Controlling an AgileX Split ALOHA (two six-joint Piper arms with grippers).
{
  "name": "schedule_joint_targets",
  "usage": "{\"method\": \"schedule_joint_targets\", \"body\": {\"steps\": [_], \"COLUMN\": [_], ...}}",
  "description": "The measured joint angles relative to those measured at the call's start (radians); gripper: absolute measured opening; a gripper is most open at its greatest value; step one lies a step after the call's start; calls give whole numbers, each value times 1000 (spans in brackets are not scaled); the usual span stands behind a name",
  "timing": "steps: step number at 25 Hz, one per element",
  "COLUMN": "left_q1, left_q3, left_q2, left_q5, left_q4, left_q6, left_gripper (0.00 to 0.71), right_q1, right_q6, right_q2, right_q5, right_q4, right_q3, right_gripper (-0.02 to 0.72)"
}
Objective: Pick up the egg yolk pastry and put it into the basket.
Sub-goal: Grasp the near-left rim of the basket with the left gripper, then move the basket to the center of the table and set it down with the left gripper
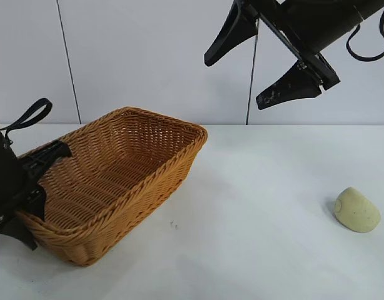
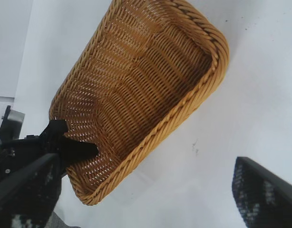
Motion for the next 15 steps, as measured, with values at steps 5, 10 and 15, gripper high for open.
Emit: {"method": "schedule_joint_targets", "body": {"steps": [5,10,15], "left_q1": [71,109,134], "left_q3": [-93,-145,-191], "left_q2": [8,9,9], "left_q5": [74,127,171], "left_q4": [-72,-78,-78], "left_q6": [296,484,628], "left_gripper": [93,93,93], "right_q1": [0,0,0], "right_q6": [0,0,0], "right_q2": [0,0,0], "right_q5": [0,2,6], "right_q4": [-2,-2,-3], "right_q3": [0,0,0], "right_gripper": [696,696,696]}}
